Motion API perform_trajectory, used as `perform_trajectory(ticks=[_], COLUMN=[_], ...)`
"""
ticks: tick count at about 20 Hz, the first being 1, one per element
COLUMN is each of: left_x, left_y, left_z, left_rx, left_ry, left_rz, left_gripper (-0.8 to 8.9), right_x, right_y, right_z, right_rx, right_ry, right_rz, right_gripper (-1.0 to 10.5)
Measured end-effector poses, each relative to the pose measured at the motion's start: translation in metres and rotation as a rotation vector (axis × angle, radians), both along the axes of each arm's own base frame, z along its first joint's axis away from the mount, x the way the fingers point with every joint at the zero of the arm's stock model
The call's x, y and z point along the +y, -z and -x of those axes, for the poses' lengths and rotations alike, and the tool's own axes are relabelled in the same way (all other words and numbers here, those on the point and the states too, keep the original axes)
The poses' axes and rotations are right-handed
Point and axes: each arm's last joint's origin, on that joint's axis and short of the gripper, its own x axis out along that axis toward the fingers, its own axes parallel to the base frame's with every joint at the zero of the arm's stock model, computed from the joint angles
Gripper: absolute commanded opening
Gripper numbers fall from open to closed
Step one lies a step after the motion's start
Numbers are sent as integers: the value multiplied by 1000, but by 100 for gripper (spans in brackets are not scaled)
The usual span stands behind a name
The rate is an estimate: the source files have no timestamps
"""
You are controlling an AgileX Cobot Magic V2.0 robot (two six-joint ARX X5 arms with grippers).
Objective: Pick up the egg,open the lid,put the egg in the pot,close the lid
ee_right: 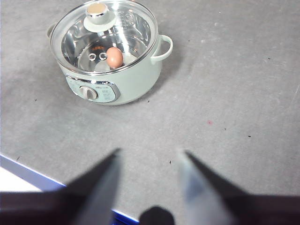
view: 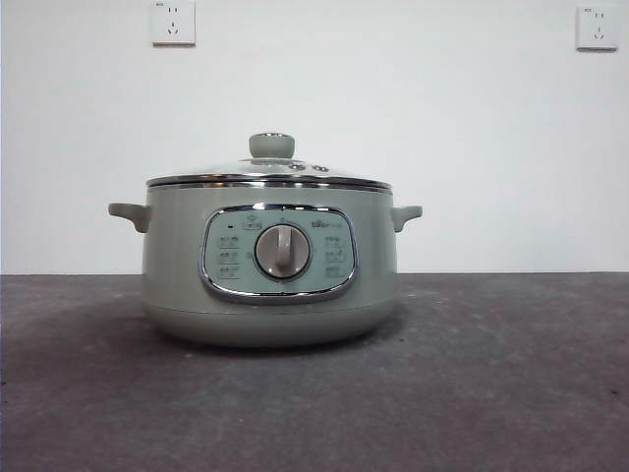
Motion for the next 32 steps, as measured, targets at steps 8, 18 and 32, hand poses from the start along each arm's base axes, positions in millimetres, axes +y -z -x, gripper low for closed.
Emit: perform_trajectory(ticks=[8,18,32], left_x=[-1,-7,40], left_y=[1,-1,11], left_z=[-2,-18,-3], left_rx=[5,-53,-711], left_ry=[-2,-36,-238], left_rz=[-2,-20,93], left_gripper=[-4,-4,-4], right_x=[0,0,0], right_y=[0,0,0], right_z=[0,0,-1], right_rx=[13,14,15], right_ry=[32,35,36], right_rz=[-26,-28,-26], right_gripper=[1,1,1])
